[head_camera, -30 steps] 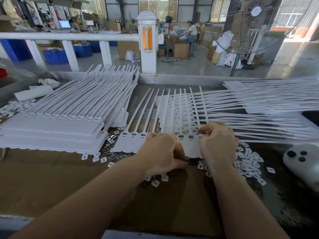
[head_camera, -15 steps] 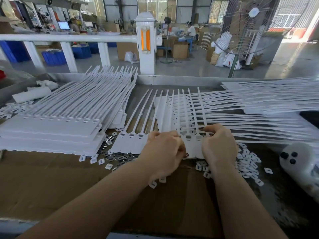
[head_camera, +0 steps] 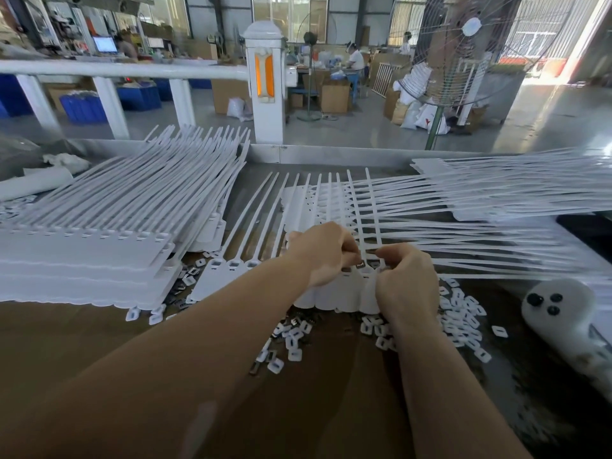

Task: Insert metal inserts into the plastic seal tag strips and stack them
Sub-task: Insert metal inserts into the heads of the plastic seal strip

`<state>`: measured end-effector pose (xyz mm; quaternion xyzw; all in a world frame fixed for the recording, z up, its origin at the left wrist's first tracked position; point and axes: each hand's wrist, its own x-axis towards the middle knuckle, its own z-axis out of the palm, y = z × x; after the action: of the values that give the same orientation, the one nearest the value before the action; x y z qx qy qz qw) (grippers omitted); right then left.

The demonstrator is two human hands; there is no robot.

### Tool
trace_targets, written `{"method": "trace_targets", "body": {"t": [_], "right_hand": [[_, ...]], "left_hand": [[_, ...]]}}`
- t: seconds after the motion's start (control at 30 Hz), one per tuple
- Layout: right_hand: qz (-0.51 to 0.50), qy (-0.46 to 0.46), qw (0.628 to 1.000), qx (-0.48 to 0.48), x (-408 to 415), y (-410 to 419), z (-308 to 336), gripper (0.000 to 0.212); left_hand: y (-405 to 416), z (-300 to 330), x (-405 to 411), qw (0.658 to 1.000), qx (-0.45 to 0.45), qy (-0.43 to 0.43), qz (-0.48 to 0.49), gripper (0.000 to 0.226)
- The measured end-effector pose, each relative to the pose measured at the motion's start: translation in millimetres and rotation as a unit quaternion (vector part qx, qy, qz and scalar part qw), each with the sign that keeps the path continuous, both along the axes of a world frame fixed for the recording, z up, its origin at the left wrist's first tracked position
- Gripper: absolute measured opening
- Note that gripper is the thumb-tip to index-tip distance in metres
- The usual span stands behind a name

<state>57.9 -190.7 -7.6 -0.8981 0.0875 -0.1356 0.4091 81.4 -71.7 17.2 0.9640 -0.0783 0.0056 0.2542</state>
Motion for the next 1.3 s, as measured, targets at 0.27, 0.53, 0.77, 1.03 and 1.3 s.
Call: {"method": "trace_targets", "body": {"t": [0.27,0.53,0.77,1.03,1.3], "right_hand": [[0.001,-0.004,1.000,-0.001,1.4,1.0,-2.4,0.033],[-0.006,-0.004,1.000,0.011,2.0,1.6,-2.4,0.035],[-0.002,-0.007,1.000,0.012,1.2,1.2,-2.0,0.032],[0.002,0.001,1.000,0.017,0.1,0.7,0.9,0.032],[0.002,0.001,1.000,0.013,-2.9,0.4,2.7,0.031]], "left_hand": [[-7.8,6.9,10.1,0.997,0.061,0.013,-0.036,0.008],[-6.7,12.7,11.9,0.997,-0.023,0.047,-0.047,0.005],[-1.5,8.2,10.1,0.996,-0.055,0.031,-0.057,0.006],[-0.9,9.6,3.6,0.995,0.004,0.032,-0.095,0.012],[0.2,9.0,0.3,0.996,-0.041,0.019,-0.078,0.017]]}}
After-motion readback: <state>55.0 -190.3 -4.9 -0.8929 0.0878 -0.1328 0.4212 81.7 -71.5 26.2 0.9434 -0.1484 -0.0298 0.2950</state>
